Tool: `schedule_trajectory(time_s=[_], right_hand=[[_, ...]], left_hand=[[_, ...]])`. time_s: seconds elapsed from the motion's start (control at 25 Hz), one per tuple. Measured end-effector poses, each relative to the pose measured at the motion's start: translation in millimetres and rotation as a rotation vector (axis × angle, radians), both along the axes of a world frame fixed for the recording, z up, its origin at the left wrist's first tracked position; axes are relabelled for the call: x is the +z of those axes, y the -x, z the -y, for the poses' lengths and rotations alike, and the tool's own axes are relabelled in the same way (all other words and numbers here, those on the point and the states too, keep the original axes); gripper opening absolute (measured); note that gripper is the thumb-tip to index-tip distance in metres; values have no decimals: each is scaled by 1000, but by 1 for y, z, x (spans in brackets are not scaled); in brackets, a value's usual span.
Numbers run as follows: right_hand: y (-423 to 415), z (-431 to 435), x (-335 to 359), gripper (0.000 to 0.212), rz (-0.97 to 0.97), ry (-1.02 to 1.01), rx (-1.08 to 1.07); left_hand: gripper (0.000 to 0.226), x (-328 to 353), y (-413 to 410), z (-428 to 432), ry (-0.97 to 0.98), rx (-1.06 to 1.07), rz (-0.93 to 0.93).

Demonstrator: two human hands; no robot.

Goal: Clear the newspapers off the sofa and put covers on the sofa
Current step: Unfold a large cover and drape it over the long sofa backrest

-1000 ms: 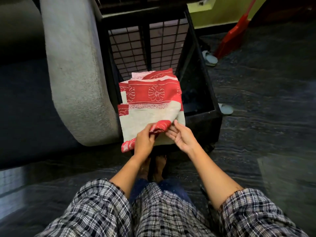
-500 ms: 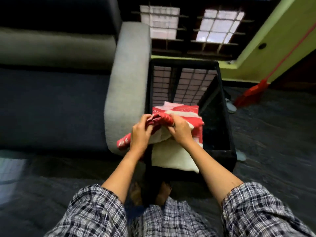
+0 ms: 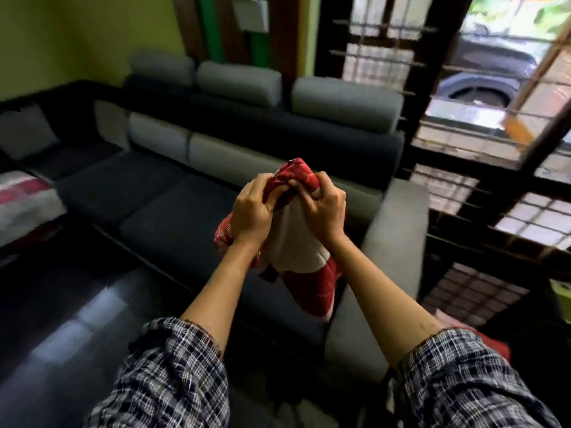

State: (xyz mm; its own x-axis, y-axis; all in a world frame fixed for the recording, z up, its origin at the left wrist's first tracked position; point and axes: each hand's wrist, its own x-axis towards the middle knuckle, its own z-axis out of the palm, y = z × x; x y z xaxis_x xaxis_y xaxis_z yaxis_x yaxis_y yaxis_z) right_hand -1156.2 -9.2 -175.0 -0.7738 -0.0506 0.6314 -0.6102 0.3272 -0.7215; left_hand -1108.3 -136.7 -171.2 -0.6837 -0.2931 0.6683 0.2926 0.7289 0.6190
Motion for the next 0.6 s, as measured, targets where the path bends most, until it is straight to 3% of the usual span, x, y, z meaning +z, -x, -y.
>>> schedule_trajectory(time_s=[0.28,0.44,0.6], right_hand=[[10,195,79,36,-74,92,89],[32,281,94,35,-44,125,151],[65,372,99,41,-60,107,225]], left_hand=[[49,65,-19,189,70,200,-118],[57,59,-18,280,97,294,-13],[30,63,11,372,51,359,44]])
